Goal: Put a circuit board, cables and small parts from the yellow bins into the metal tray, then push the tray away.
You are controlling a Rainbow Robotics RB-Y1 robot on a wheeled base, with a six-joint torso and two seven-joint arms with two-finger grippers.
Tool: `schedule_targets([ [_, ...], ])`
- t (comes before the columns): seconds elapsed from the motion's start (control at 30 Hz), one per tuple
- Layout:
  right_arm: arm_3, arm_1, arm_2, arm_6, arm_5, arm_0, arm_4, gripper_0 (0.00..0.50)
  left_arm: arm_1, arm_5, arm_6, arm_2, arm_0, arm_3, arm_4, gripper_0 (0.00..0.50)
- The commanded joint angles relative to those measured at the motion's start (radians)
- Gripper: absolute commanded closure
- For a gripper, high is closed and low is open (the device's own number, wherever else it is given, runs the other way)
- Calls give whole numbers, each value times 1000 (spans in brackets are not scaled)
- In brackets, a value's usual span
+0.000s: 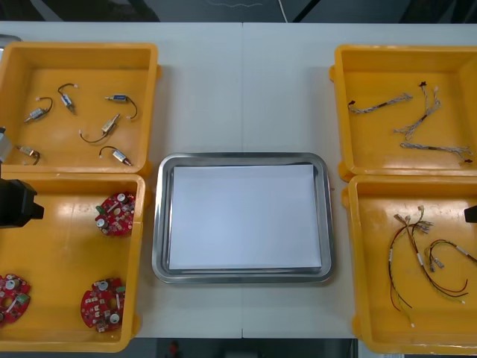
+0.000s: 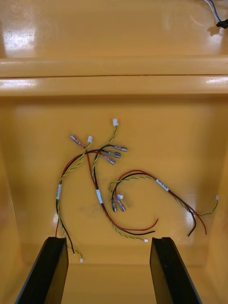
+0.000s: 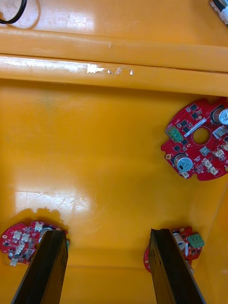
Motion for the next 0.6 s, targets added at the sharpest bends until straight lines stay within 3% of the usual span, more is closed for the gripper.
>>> schedule_targets([
  [0.03,-32,-33,-28,-26,3,12,-9,0,41,6,-100,28,17,-29,7,0],
  [0.6,-32,-33,-28,-26,3,12,-9,0,41,6,-100,28,17,-29,7,0],
])
